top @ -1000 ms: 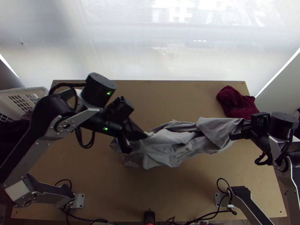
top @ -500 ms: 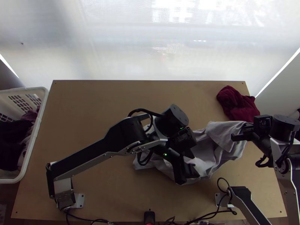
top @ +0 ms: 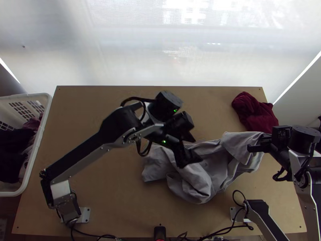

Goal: Fold the t-shirt

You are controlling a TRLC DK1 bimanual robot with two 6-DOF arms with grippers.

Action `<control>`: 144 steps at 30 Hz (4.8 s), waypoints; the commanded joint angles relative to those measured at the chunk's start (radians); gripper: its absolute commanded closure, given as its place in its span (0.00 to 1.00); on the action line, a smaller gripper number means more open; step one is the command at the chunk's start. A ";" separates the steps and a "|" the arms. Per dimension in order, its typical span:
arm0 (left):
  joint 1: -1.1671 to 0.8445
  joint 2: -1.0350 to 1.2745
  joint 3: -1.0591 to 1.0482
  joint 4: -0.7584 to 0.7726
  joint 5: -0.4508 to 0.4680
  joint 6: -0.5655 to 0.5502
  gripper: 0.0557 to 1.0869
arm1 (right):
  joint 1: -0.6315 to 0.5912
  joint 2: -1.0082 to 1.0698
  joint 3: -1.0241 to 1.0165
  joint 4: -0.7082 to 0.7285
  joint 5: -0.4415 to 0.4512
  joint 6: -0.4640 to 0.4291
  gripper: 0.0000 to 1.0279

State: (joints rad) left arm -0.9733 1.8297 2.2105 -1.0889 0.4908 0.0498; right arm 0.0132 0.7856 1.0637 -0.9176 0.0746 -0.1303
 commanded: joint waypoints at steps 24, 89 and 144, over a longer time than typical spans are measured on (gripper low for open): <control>0.180 -0.063 -0.868 0.524 -0.370 0.495 0.05 | 0.039 -0.017 0.064 -0.044 -0.001 0.024 0.97; 0.450 -1.017 -1.404 0.296 -0.448 0.436 0.87 | 0.136 0.156 0.165 0.079 -0.049 0.069 0.97; 0.527 -0.195 -1.118 0.343 -0.120 0.467 0.32 | 0.126 0.127 0.128 0.057 -0.073 0.080 0.97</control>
State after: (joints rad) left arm -0.4675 1.6070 1.0851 -0.7677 0.3706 0.5060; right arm 0.1394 0.9150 1.1946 -0.8570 0.0025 -0.0490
